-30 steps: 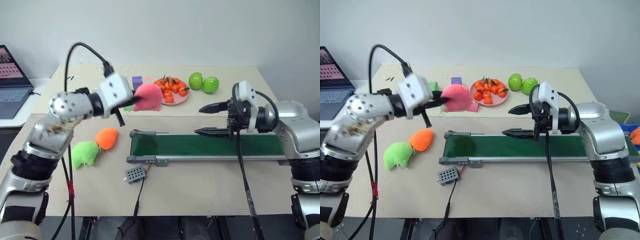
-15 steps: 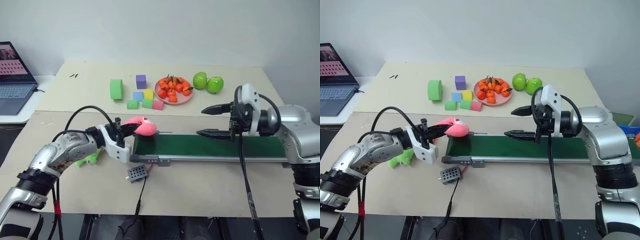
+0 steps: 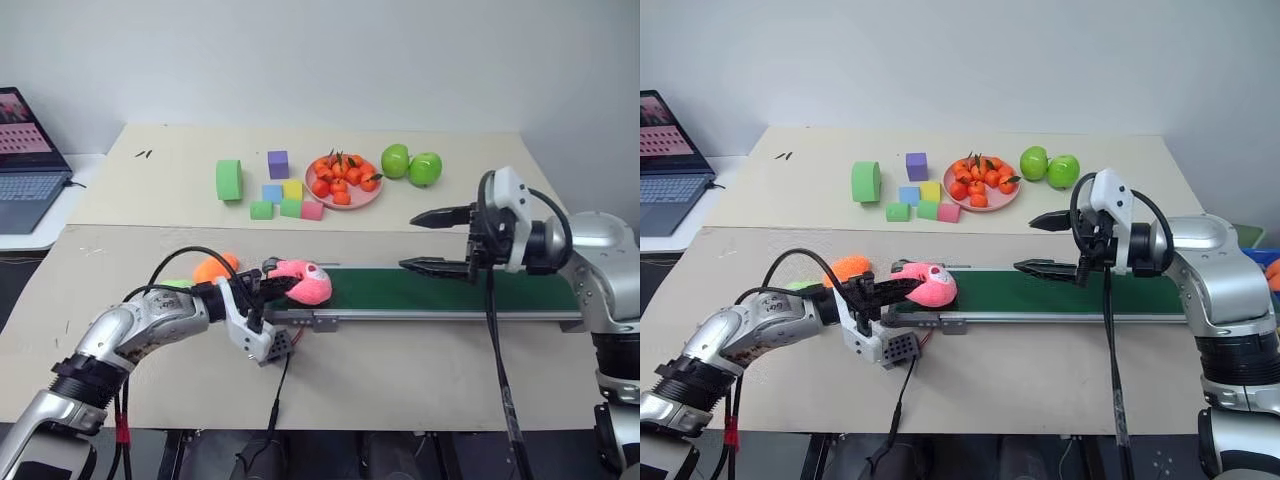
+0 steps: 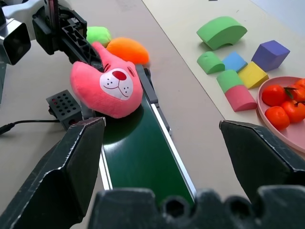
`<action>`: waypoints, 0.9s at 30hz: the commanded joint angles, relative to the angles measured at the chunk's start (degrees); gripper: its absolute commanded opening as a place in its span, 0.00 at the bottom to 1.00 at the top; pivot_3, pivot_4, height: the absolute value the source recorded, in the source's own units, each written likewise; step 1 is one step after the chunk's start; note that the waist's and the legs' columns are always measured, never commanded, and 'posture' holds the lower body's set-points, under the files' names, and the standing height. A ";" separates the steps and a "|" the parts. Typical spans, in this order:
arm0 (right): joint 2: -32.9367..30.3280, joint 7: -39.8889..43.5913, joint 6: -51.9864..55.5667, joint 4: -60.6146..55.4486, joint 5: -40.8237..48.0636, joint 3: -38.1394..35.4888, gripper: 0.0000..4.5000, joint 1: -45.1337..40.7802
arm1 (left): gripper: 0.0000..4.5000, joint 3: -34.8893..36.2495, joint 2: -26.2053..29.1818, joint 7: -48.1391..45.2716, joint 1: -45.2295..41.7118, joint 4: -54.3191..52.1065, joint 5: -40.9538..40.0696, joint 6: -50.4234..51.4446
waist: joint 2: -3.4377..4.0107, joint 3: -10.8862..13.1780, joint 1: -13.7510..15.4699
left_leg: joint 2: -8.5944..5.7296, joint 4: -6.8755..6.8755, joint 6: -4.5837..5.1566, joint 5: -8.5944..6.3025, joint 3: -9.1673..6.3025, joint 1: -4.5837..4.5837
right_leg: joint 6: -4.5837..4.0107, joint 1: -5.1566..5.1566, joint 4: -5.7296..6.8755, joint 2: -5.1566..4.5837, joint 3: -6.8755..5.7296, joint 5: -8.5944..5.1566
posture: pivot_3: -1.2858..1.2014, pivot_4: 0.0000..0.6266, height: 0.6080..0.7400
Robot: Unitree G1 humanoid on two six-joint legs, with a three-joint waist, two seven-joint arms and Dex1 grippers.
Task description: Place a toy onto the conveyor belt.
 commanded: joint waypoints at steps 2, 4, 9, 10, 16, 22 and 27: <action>-1.16 -0.41 0.20 -1.90 1.05 -2.43 1.00 -0.23 | 0.22 -0.70 0.04 -1.58 -0.86 3.15 -0.27 -0.15 | 0.00 0.00 -0.02 | 0.00 0.01 0.00 0.00 -0.01 0.00 | 0.00 0.00 0.04 0.00 0.00 0.00 | 0.52 0.24 0.99; -1.13 -0.45 0.17 -1.88 1.04 -2.41 1.00 -0.20 | 0.41 -1.15 0.10 -2.56 -1.11 4.15 -0.35 -0.30 | 0.00 0.00 -0.03 | 0.00 0.01 0.00 0.00 -0.01 0.00 | 0.00 0.00 0.09 0.00 -0.01 0.00 | 0.52 0.24 0.99; -1.03 -0.41 0.00 -1.56 0.88 -2.13 1.00 -0.51 | 0.76 -1.89 -0.26 -7.10 -1.68 5.01 -4.78 0.54 | 0.03 -0.02 -0.01 | 0.00 0.02 0.00 0.00 -0.01 0.02 | 0.00 0.03 0.09 0.00 -0.01 0.00 | 0.52 0.24 0.99; -1.04 -0.38 -0.01 -1.51 0.88 -2.12 1.00 -0.56 | 0.84 -1.88 -0.32 -7.93 -1.72 4.92 -5.84 0.80 | 0.03 -0.02 -0.05 | 0.00 0.02 0.00 0.00 -0.01 0.02 | 0.00 0.04 0.09 0.00 -0.01 0.00 | 0.52 0.24 0.99; -1.23 -0.12 -0.22 -1.17 0.73 -2.14 1.00 -0.58 | 0.99 0.80 -2.25 -21.85 -3.16 1.99 -30.18 13.82 | 0.07 -0.04 -0.29 | 0.01 0.02 0.01 -0.01 -0.01 0.04 | 0.00 0.02 0.14 0.00 0.00 0.00 | 0.52 0.24 0.99; -2.10 0.27 -0.45 -0.50 0.39 -2.44 1.00 -0.88 | 0.99 6.87 -3.08 -39.25 -5.09 -10.56 -67.91 60.02 | 0.07 -0.04 -0.31 | 0.01 0.19 0.10 -0.06 -0.09 -0.02 | 0.01 0.03 0.22 0.00 -0.03 0.00 | 0.52 0.24 0.99; -3.71 0.98 -0.75 0.24 0.04 -2.45 1.00 -1.29 | 0.99 12.78 -0.92 -41.60 -9.79 -15.29 -82.24 82.00 | 0.06 -0.03 -0.45 | 0.01 0.20 0.14 -0.08 -0.09 0.00 | 0.02 0.03 0.23 0.01 -0.02 -0.02 | 0.52 0.24 0.99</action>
